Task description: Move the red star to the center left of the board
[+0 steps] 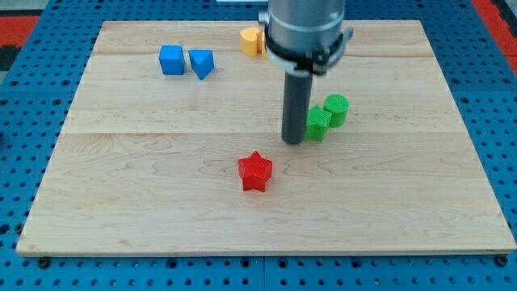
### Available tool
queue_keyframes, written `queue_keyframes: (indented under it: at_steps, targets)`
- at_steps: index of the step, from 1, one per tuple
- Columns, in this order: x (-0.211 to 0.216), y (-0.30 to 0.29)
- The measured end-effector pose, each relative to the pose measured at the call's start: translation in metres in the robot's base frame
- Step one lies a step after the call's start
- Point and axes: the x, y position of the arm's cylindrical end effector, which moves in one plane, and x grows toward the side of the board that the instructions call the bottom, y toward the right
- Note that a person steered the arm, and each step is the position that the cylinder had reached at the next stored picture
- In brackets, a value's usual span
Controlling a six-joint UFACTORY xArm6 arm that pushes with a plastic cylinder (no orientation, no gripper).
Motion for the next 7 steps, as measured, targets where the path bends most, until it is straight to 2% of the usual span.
queue_keyframes:
  at_steps: [1, 2, 3, 4, 5, 6, 7]
  targets:
    - [0.042, -0.033]
    - [0.041, -0.140]
    - [0.037, -0.113]
    - [0.082, -0.117]
    - [0.093, -0.201]
    - [0.033, -0.239]
    - [-0.001, -0.233]
